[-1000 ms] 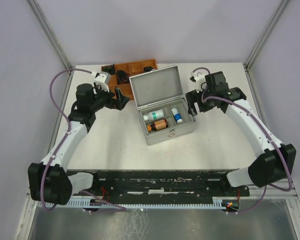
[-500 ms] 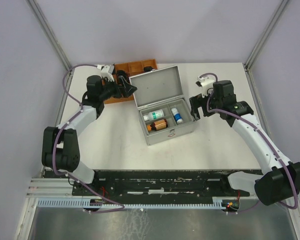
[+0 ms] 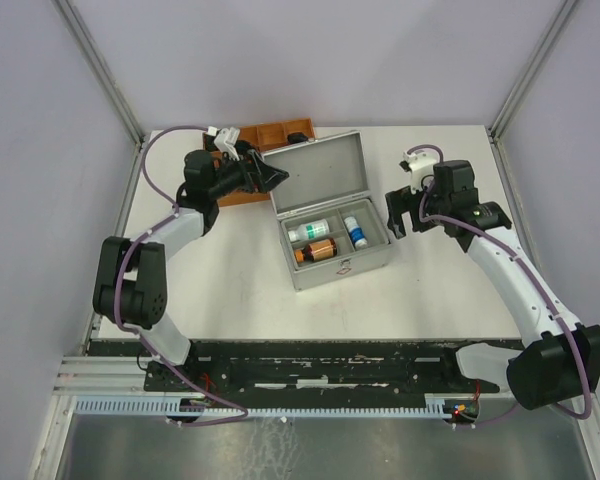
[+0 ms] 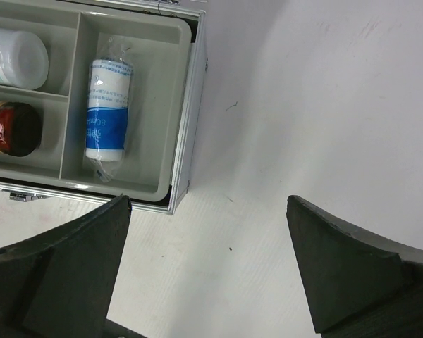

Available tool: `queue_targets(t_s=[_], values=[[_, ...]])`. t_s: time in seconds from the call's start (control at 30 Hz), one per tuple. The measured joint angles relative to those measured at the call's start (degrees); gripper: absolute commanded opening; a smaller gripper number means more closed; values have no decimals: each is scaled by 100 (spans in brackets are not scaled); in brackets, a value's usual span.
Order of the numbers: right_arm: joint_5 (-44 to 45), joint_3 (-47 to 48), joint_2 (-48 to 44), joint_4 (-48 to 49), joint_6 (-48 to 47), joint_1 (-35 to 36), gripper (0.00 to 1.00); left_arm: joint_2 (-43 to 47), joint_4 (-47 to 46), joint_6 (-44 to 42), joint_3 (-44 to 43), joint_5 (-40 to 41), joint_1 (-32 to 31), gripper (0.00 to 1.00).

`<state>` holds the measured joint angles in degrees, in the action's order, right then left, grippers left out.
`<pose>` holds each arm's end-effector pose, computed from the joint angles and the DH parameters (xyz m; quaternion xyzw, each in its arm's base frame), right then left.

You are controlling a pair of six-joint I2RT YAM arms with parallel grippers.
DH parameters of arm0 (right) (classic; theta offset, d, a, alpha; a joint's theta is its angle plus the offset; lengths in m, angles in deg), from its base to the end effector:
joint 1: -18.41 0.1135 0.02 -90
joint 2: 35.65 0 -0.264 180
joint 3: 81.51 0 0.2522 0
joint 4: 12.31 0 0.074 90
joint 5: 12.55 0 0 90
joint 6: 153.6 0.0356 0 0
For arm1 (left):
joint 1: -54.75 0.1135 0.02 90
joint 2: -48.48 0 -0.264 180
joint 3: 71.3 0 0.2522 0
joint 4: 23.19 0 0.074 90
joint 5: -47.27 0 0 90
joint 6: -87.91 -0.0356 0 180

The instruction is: Organize the medicine kit

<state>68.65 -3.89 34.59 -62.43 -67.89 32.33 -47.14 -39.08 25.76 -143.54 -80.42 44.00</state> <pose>0.2521 0.0681 0.3203 -0.1749 0.8971 0.1036 0.3923 0.3679 -0.0920 0.2628 0.1049 0.7352 -0.4354 0.5087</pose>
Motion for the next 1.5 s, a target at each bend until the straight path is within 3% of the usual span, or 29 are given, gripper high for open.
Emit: queue_targets(t_s=[0.17, 0.6, 0.87, 1.03, 1.13, 1.27, 1.5], values=[[-15, 0, 0, 0, 0, -61, 100, 186, 2, -28, 90, -136, 0, 99], [-72, -4, 107, 0, 9, -162, 100, 1790, 245, -911, 721, -520, -179, 99], [-153, -4, 107, -2, 9, -254, 100, 3025, 1082, -1934, 1279, -1062, -227, 99], [-258, -22, 107, 0, 11, -339, 100, 3244, 1646, -2411, 1263, -1379, -282, 99], [-339, -55, 109, -7, 11, -391, 100, 3237, 1921, -2457, 1204, -1082, -293, 99], [-428, -72, 111, -7, 13, -472, 100, 3143, 2090, -2380, 1001, -61, -299, 99], [-461, -72, 223, -9, 11, -514, 100, 2227, 2052, -1814, 551, 1222, -245, 99]])
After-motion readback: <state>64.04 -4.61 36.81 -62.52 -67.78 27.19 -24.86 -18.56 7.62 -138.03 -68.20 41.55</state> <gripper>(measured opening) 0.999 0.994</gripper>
